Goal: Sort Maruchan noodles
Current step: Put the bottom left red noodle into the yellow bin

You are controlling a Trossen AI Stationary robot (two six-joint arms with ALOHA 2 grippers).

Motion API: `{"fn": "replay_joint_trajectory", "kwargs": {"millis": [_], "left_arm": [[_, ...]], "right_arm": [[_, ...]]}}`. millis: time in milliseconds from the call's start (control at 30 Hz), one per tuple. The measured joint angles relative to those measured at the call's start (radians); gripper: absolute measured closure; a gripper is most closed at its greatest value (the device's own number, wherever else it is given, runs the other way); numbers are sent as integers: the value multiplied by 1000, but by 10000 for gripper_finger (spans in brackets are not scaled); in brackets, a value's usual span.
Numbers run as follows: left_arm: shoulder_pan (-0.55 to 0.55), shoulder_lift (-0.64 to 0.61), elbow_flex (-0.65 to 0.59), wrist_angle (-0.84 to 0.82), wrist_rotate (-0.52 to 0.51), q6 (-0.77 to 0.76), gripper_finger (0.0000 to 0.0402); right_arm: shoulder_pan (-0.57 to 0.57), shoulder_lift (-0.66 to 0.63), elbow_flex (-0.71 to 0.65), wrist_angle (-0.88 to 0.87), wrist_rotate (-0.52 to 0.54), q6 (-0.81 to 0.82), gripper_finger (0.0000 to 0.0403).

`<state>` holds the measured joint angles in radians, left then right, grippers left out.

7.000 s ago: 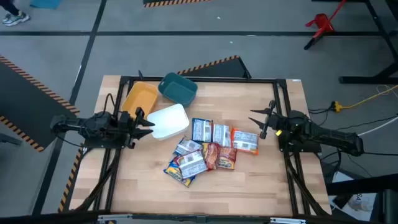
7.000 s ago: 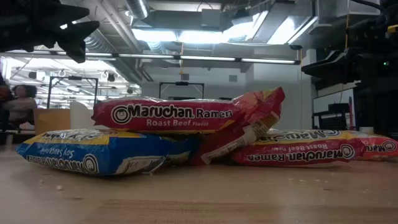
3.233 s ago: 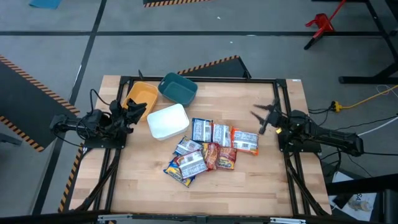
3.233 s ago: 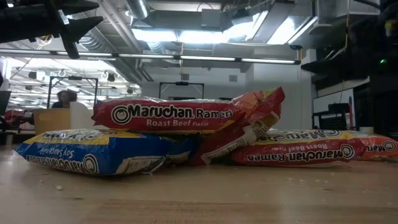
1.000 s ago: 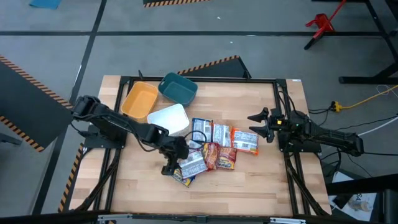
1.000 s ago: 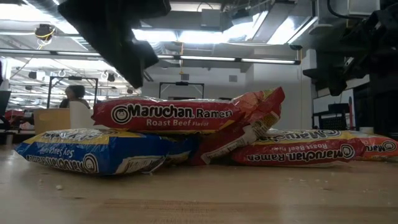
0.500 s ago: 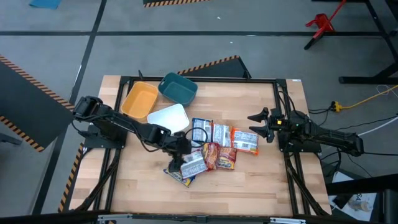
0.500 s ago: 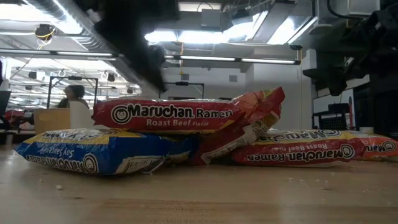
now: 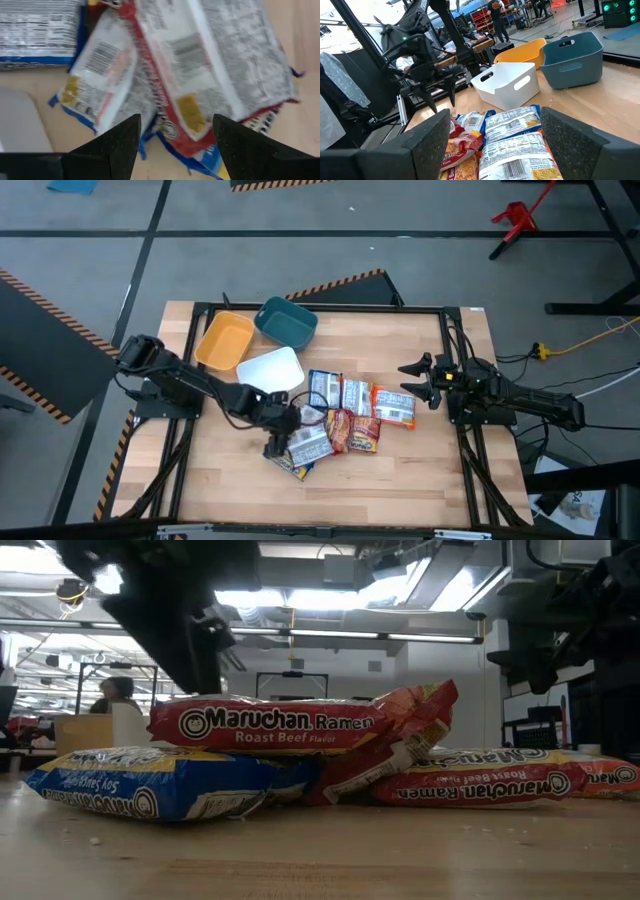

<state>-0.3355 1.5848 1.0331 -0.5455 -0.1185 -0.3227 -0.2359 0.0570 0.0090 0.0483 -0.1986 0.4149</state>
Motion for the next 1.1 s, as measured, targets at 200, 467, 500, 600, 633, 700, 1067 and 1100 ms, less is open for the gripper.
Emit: {"fn": "replay_joint_trajectory", "kwargs": {"millis": [200, 467, 500, 600, 633, 700, 1067, 1100], "left_arm": [[-65, 0, 0, 0, -105, -7, 159], [-87, 101, -1, 47, -81, -8, 159], [-89, 112, -1, 49, -86, -8, 159], [-89, 123, -1, 62, -119, -10, 159], [-89, 125, -1, 65, -124, -10, 159], [-89, 125, -1, 68, -128, -9, 159], [-77, 125, -1, 84, -161, 20, 232], [-74, 125, -1, 87, -161, 20, 246]], "right_arm": [[0, 0, 0, -1, 7, 1, 107], [0, 0, 0, -2, 8, 3, 107], [0, 0, 0, -2, 8, 5, 107], [0, 0, 0, -2, 8, 21, 107], [0, 0, 0, -2, 8, 26, 107], [0, 0, 0, -2, 7, 27, 107], [0, 0, 0, -2, 8, 26, 107], [0, 0, 0, -2, 8, 26, 107]]}}
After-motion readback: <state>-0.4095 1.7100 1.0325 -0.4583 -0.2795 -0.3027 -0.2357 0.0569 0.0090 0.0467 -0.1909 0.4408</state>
